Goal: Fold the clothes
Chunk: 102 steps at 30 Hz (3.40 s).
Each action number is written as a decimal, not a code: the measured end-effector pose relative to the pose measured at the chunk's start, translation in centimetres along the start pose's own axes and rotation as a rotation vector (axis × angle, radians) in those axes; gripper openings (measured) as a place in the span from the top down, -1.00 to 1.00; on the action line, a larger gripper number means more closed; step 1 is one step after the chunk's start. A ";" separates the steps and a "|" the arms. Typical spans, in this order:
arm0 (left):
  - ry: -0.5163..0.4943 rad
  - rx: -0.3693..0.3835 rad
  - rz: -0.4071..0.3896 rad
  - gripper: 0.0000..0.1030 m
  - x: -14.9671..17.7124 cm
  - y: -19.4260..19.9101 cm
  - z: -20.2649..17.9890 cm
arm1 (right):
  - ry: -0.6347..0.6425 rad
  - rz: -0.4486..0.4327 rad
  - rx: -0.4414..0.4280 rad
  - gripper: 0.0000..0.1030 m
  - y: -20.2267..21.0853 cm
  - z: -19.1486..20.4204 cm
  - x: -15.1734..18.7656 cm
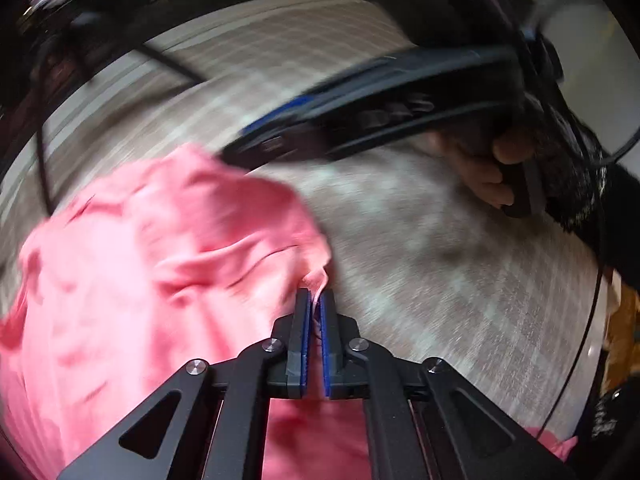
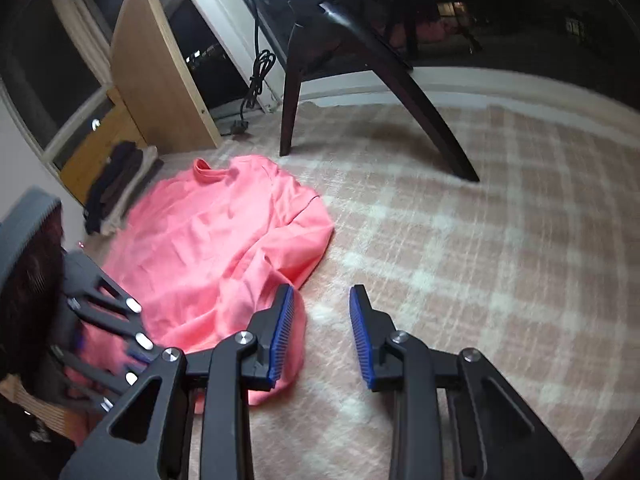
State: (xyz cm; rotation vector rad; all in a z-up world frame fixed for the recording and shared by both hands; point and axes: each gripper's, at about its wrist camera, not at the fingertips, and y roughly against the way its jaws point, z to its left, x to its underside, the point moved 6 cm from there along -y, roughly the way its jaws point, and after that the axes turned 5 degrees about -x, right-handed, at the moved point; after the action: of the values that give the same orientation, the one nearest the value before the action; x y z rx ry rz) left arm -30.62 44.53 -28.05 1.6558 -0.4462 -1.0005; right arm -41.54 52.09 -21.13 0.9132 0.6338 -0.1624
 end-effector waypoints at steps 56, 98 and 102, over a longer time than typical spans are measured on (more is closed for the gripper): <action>0.139 -0.125 -0.011 0.82 -1.5 -0.2 10.9 | 0.012 0.042 0.126 0.92 3.9 6.4 7.6; 0.418 -0.123 -0.051 0.38 50.4 21.3 4.1 | -0.354 0.044 0.450 0.51 11.9 28.8 32.0; 0.372 -0.171 -0.002 0.38 50.2 19.7 3.7 | -0.369 0.053 0.449 0.51 11.6 28.2 32.3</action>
State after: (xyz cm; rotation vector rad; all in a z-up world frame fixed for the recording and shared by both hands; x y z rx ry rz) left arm -0.89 -0.66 -29.33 1.6397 -0.1073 -0.6884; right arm 1.56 41.39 -19.25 1.2921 0.2285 -0.4266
